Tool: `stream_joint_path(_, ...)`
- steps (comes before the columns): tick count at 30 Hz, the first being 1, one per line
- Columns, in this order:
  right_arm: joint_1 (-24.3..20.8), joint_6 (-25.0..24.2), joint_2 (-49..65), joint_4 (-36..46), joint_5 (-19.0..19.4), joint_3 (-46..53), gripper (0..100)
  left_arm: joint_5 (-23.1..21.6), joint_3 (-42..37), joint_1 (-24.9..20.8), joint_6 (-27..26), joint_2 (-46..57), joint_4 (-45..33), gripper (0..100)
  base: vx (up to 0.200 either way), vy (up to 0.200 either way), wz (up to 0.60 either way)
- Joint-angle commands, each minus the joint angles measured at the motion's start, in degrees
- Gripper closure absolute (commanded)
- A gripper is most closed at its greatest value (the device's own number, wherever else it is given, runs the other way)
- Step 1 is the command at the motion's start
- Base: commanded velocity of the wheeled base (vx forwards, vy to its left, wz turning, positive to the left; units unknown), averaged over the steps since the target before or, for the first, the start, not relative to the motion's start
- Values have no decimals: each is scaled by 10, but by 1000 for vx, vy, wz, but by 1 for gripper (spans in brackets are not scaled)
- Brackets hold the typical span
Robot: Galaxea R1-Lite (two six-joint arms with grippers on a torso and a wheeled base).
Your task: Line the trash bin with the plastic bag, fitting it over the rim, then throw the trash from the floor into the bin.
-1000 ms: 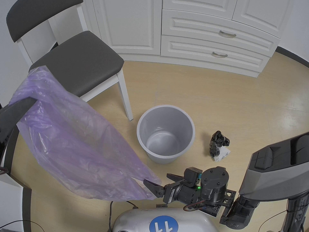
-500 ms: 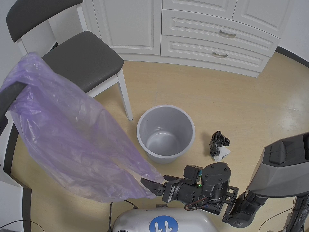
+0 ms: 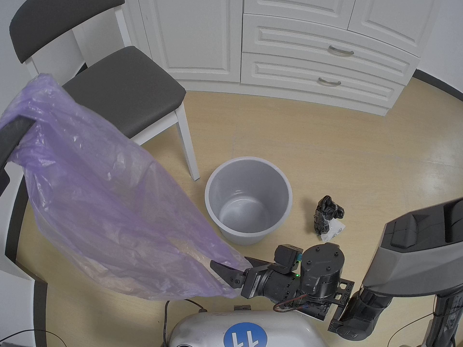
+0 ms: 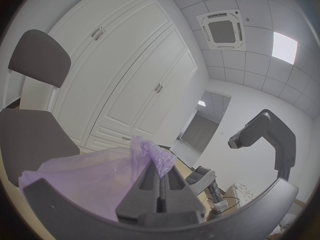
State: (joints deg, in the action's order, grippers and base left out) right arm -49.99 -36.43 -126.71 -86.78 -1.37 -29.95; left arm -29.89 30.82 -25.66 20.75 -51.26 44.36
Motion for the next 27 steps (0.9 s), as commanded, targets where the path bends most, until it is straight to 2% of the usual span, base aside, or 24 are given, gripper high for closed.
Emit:
stream_joint_path(1, 9, 3, -30, -16, -3, -3, 0, 0, -1, 0, 0, 0, 0, 100, 0, 0, 0)
stream_joint_path(19, 39, 34, -24, -16, -3, 3, 0, 0, -1, 0, 0, -2, 0, 100, 0, 0, 0)
stream_joint_path(27, 28, 35, 1, -15, -2, 17, 0, 0, -2, 0, 0, -5, 0, 100, 0, 0, 0)
